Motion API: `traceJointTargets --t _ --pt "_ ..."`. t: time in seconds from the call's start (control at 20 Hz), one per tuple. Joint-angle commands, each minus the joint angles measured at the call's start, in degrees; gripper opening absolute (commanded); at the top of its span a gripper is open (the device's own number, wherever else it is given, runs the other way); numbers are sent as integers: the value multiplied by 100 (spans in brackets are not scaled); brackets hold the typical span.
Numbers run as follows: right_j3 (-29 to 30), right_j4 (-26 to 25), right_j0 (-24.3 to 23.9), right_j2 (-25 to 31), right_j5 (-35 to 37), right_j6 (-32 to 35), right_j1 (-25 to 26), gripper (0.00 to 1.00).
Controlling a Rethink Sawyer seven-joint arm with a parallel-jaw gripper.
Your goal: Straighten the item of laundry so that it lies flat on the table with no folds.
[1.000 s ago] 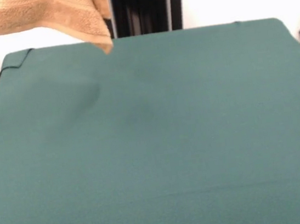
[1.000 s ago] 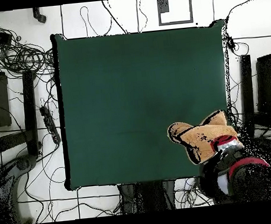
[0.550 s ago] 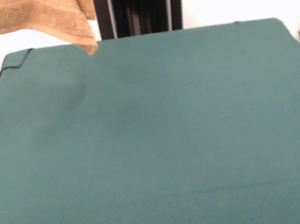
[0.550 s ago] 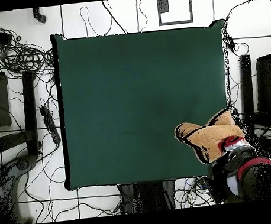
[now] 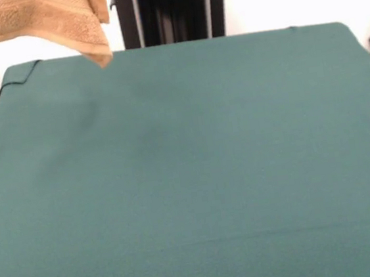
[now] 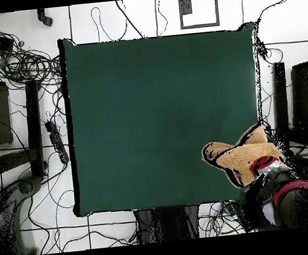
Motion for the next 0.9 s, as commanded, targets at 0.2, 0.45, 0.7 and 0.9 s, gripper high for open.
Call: traceJointTargets --t 0.2,0.45,0.7,0.9 --pt "700 -124 -12 752 -242 -1681 386 0" --pt "867 -130 -120 901 -635 -1686 549 0" --pt "1069 -136 -430 1215 -1113 -1742 746 0" --pt "1195 -205 -770 1586 -1541 -1765 970 0"
